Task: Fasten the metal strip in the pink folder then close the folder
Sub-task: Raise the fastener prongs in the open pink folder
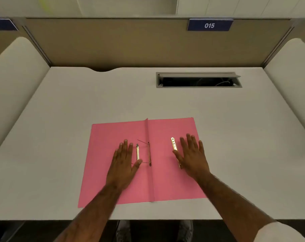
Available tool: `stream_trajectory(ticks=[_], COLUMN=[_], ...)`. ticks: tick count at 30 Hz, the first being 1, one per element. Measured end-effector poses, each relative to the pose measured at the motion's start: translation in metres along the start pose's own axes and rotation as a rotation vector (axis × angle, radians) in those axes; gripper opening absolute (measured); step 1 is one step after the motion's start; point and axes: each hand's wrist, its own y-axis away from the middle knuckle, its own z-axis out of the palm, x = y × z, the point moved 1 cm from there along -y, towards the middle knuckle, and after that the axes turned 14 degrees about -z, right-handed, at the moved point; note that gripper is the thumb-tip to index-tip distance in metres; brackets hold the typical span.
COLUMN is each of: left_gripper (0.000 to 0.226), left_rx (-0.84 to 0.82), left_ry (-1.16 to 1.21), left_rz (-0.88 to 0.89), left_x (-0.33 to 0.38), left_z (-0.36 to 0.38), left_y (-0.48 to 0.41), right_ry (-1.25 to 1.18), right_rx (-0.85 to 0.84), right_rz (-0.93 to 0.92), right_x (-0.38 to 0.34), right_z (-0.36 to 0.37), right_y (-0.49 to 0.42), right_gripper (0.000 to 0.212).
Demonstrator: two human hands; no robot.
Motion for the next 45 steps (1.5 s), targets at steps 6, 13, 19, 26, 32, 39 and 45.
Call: stream_trajectory(ticks=[6, 13, 19, 26, 32, 39, 45], left_gripper=[0.081, 0.081, 0.075, 0.046, 0.035, 0.044, 0.035], left_rx=[0.006, 0.025, 0.030, 0.400, 0.177, -0.048, -0.075], left_ry=[-0.053, -0.050, 0.065, 0.365, 0.208, 0.022, 0.116], left_rz=[-0.014, -0.004, -0.022, 0.056, 0.277, 0.107, 0.045], left_x=[-0.006, -0.007, -0.005, 0.054, 0.124, 0.154, 0.166], left_z=[0.014, 0.019, 0.018, -0.012, -0.013, 0.003, 0.009], left_y=[0.009, 0.008, 0.010, -0.005, -0.033, -0.061, -0.070], right_ry=[-0.044, -0.083, -0.061, -0.071, -0.066, -0.066, -0.061], right_rx=[0.079, 0.111, 0.122, 0.158, 0.181, 0.205, 0.199], right_rz=[0.051, 0.039, 0.033, 0.030, 0.031, 0.032, 0.034], right_x=[-0.003, -0.009, -0.010, -0.009, -0.009, -0.007, -0.007], right_z=[0.033, 0.053, 0.060, 0.066, 0.072, 0.074, 0.075], right_y=[0.014, 0.028, 0.030, 0.030, 0.029, 0.028, 0.028], right_gripper=[0.079, 0.075, 0.074, 0.075, 0.076, 0.075, 0.074])
